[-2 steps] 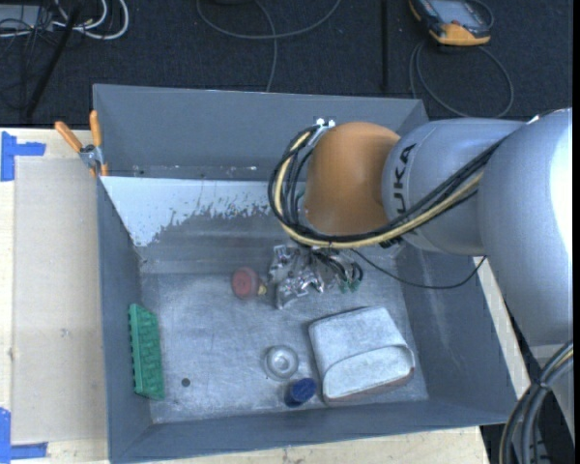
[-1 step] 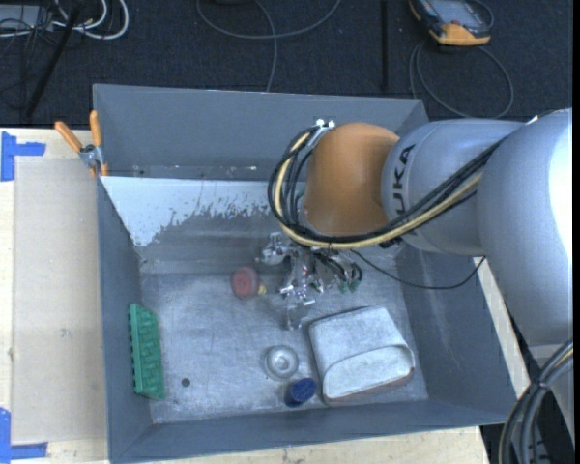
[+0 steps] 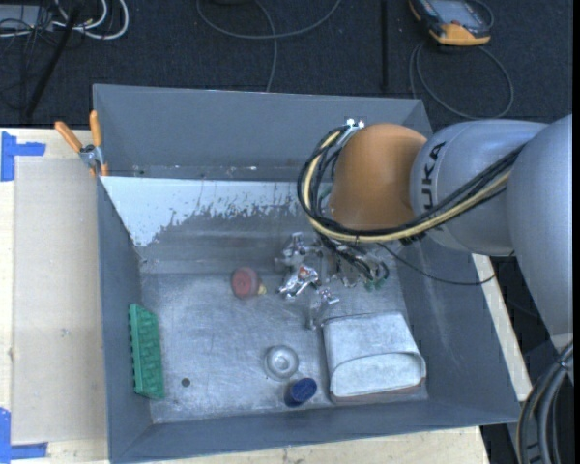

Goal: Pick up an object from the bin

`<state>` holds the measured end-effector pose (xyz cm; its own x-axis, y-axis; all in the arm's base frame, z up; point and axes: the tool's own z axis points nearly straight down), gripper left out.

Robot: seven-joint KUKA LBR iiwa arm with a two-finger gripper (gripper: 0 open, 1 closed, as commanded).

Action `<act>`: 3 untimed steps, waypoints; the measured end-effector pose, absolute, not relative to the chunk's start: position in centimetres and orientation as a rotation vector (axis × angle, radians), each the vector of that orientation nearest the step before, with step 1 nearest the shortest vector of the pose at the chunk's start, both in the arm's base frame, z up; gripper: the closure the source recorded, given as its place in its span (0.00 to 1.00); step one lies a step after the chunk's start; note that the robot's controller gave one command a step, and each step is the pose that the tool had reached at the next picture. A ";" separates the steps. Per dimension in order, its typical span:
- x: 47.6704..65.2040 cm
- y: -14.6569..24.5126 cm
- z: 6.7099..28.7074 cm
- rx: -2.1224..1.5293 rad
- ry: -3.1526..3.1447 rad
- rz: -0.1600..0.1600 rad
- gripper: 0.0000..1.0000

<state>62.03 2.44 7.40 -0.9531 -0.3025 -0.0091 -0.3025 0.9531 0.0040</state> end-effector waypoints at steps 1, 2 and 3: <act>62.1 7.0 13.7 -0.529 3.089 0.004 0.00; 62.3 5.4 7.1 -0.483 3.100 0.005 0.00; 62.4 5.4 7.5 -0.485 3.102 0.001 1.00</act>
Offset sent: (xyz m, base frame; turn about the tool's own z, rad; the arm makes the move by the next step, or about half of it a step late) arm -0.0013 0.0415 0.0587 -0.0279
